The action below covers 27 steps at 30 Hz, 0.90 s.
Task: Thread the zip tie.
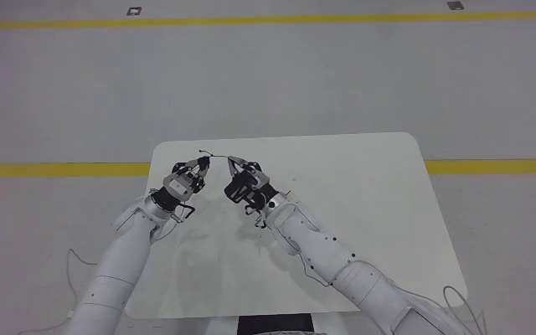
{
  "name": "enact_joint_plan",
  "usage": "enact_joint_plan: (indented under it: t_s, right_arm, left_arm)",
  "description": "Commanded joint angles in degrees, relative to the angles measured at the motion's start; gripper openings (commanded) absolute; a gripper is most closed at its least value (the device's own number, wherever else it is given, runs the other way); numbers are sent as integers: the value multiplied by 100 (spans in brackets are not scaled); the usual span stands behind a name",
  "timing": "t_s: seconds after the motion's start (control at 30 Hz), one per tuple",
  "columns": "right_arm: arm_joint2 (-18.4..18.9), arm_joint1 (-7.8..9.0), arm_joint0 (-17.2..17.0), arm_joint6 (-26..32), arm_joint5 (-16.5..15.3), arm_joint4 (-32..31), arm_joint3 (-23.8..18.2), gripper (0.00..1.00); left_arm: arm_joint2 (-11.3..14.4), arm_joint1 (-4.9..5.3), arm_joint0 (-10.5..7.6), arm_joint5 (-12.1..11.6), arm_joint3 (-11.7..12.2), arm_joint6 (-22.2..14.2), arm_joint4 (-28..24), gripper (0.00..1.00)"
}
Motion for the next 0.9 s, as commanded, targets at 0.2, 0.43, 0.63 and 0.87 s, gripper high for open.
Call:
enact_joint_plan:
  t_s: [0.2, 0.43, 0.63, 0.87]
  right_arm:
    - [78, 193, -102, 292, 63, 0, -150, 0]
    - [79, 321, -183, 555, 60, 0, -358, 0]
    - [-122, 434, -95, 623, 88, 0, -415, 0]
    - [-306, 550, -49, 699, 197, 0, -478, 0]
  left_arm:
    - [0, 0, 0, 0, 0, 0, 0, 0]
    - [0, 0, 0, 0, 0, 0, 0, 0]
    - [0, 0, 0, 0, 0, 0, 0, 0]
    - [0, 0, 0, 0, 0, 0, 0, 0]
